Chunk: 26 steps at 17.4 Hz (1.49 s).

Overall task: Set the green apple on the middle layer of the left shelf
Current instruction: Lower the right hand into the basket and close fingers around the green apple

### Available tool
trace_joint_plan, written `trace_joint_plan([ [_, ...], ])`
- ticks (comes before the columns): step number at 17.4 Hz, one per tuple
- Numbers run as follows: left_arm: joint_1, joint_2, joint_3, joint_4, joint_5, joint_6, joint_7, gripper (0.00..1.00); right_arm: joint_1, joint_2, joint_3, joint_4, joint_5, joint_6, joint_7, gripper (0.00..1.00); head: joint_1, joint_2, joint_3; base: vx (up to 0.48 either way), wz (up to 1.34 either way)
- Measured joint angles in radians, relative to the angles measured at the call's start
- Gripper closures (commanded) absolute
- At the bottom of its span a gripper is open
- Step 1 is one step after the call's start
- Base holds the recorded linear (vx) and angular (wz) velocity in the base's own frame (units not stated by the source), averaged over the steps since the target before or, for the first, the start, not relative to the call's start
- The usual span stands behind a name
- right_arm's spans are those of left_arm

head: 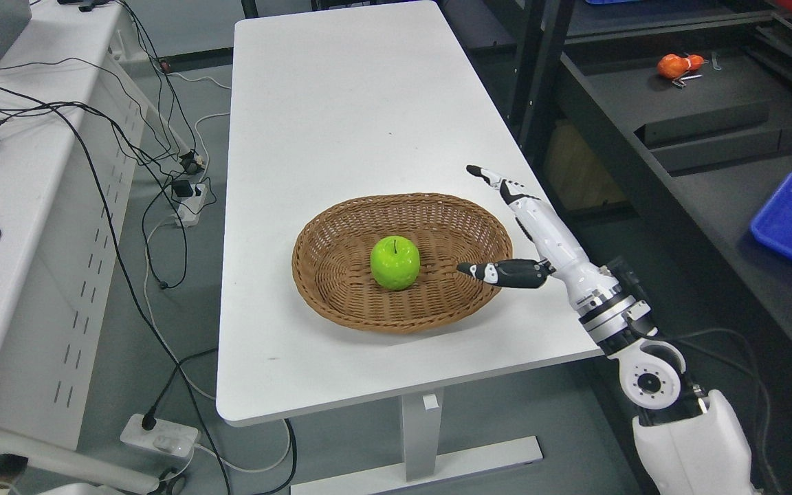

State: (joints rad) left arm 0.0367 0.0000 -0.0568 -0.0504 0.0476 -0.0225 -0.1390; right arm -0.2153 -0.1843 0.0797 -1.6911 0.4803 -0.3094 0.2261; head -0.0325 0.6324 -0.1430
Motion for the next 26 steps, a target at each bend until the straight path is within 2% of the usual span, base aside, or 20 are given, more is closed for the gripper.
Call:
trace_joint_plan([
  [11, 0.0, 0.0, 0.0, 0.0, 0.0, -0.002, 0.0, 0.0, -0.032, -0.023, 0.193, 0.084, 0.054, -0.045, 0.097, 0.0, 0.0, 0.0, 0.0, 0.149, 0.08],
  [19, 0.0, 0.0, 0.0, 0.0, 0.0, -0.002, 0.0, 0.0, -0.037, -0.07, 0.255, 0.156, 0.106, -0.12, 0.1, 0.0, 0.0, 0.0, 0.0, 0.051, 0.04],
  [26, 0.0, 0.0, 0.0, 0.0, 0.0, -0.002, 0.0, 0.0, -0.052, -0.12, 0.275, 0.216, 0.114, -0.128, 0.097, 0.0, 0.0, 0.0, 0.0, 0.0, 0.0],
])
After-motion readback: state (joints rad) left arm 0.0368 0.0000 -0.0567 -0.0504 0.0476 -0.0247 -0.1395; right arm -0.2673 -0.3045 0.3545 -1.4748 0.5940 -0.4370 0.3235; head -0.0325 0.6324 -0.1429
